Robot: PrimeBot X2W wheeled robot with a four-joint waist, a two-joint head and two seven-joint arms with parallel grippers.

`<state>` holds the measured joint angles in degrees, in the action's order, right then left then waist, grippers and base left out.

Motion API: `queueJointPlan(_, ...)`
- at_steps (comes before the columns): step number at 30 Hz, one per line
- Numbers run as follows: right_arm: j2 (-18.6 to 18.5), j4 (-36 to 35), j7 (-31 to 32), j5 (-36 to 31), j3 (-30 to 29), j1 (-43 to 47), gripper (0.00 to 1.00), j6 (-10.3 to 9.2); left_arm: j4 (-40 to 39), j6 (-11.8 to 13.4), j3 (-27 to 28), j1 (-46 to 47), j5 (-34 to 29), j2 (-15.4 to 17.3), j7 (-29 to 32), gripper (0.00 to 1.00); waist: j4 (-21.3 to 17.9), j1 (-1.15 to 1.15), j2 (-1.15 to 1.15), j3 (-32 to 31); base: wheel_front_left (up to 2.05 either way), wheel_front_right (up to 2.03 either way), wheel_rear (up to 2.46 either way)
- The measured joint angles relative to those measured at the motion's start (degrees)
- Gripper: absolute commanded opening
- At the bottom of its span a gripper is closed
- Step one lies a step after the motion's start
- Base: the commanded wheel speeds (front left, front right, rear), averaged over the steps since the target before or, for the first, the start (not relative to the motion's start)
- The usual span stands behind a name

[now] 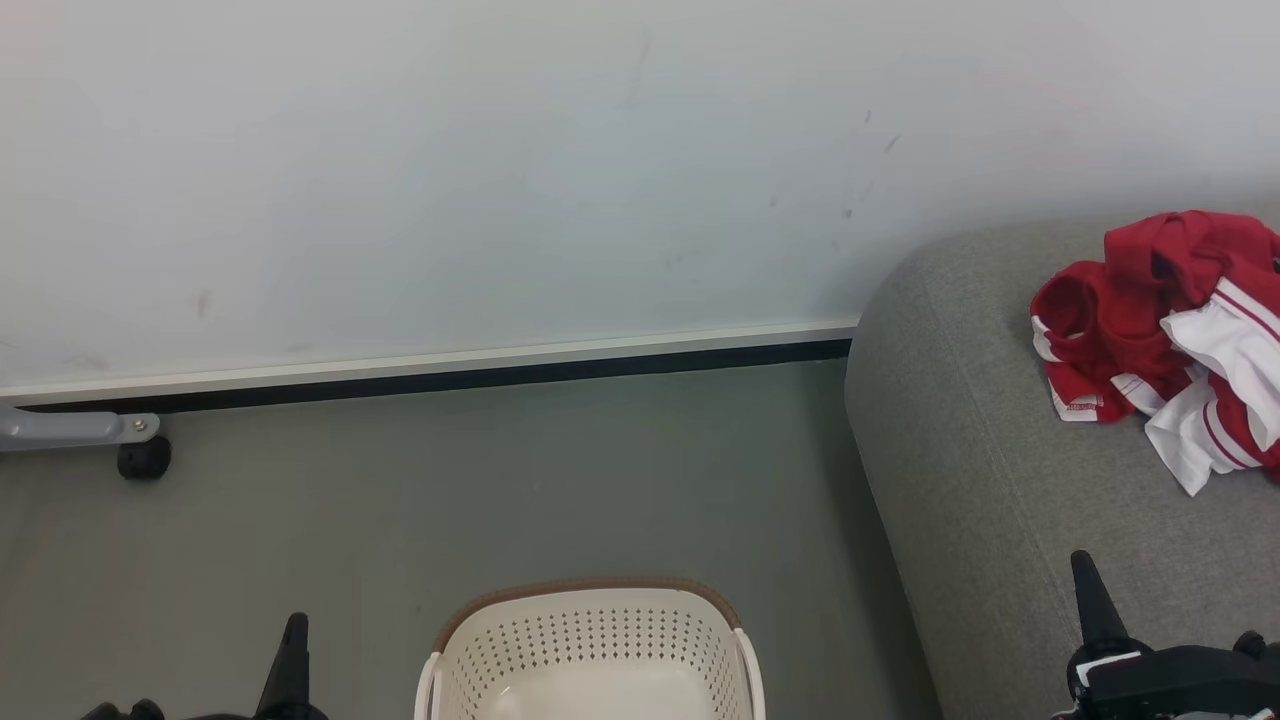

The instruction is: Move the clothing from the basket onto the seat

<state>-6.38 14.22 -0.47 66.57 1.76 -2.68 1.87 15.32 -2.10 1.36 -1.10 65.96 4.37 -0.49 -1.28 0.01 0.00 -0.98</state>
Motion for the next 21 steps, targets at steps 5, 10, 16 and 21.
queueJointPlan(5, 0.5, 0.5, 1.0, 3.6, -1.4, -0.3, 0.0, 0.71, 0.3, -0.6, 0.5, 0.8, 3.7, -0.2, 1.0, 0.0, 0.2, -0.01, 0.0, 0.2, 0.0, 0.0, 0.0)
queueJointPlan(10, 1.1, 0.9, 2.2, 7.3, -2.8, -0.5, 0.0, 1.38, 0.5, -1.5, 1.2, 1.5, 7.4, -0.6, 2.1, 0.0, 0.4, -0.01, 0.0, 0.3, 0.0, 0.0, 0.0)
queueJointPlan(16, 1.8, 1.3, 3.4, 11.5, -4.4, -1.0, 0.0, 2.25, 0.8, -2.1, 1.8, 2.5, 12.1, -0.9, 3.4, 0.0, 0.6, -0.01, 0.0, 0.5, 0.0, 0.0, 0.0)
queueJointPlan(21, 2.3, 1.7, 4.3, 15.2, -5.8, -1.5, 0.0, 3.04, 1.0, -3.0, 2.4, 3.4, 15.9, -1.1, 4.4, 0.0, 0.8, -0.01, 0.0, 0.7, 0.0, 0.0, 0.0)
